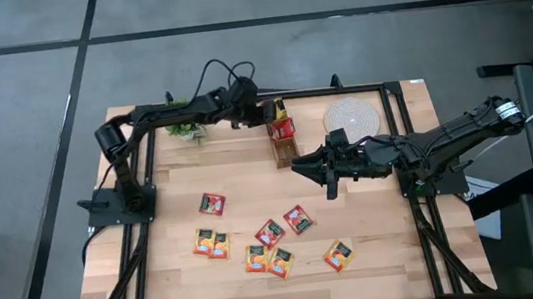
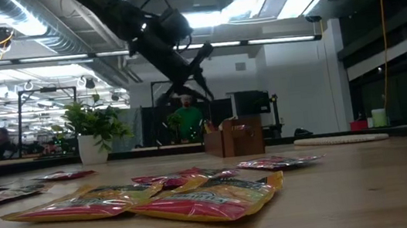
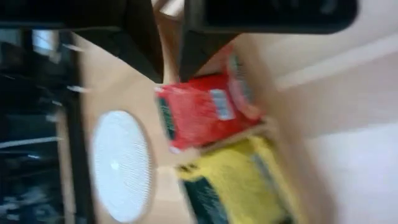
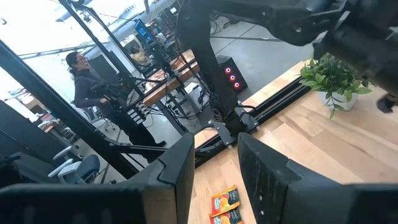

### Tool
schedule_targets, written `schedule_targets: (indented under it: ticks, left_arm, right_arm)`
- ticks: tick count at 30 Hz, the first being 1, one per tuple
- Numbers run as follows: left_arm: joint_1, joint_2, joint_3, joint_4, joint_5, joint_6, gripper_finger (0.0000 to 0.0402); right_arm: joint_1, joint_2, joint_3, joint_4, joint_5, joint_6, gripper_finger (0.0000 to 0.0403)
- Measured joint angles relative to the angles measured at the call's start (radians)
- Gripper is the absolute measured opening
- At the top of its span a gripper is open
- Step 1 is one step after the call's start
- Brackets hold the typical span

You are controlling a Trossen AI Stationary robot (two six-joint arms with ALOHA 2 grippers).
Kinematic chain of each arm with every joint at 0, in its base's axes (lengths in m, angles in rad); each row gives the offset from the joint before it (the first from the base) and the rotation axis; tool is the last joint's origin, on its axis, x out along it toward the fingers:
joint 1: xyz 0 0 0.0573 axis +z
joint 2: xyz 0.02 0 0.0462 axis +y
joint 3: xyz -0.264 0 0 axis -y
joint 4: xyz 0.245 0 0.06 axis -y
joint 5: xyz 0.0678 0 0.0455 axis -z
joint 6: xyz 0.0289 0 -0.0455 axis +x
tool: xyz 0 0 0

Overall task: Pick & Place Tea
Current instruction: Put the red tea bag into the middle section of the wooden organizer

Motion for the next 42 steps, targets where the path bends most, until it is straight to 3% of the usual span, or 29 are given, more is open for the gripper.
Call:
schedule_targets:
  ticks: [3,9,18,31,42]
  left_arm:
    - [0.001,-0.021,0.000,-0.059,-0.057,0.033,0.0008]
    - [0.000,-0.026,-0.001,-0.193,-0.101,0.073,0.0002]
    - [-0.038,0.005,-0.031,-0.195,-0.157,0.084,0.0002]
    - [-0.074,0.064,-0.031,-0.094,-0.170,0.052,0.0002]
    - [-0.075,0.070,-0.030,0.163,-0.173,0.042,0.0002]
  right_arm:
    - [0.000,0.000,0.000,0.000,0.000,0.000,0.0125]
    - [0.000,0.000,0.000,0.000,0.000,0.000,0.0125]
    - [-0.002,0.000,0.000,0.000,0.001,-0.002,0.0125]
    - [-0.002,0.000,0.000,0.002,0.001,0.026,0.0125]
    - [-0.002,0.001,0.000,0.001,0.001,0.026,0.0125]
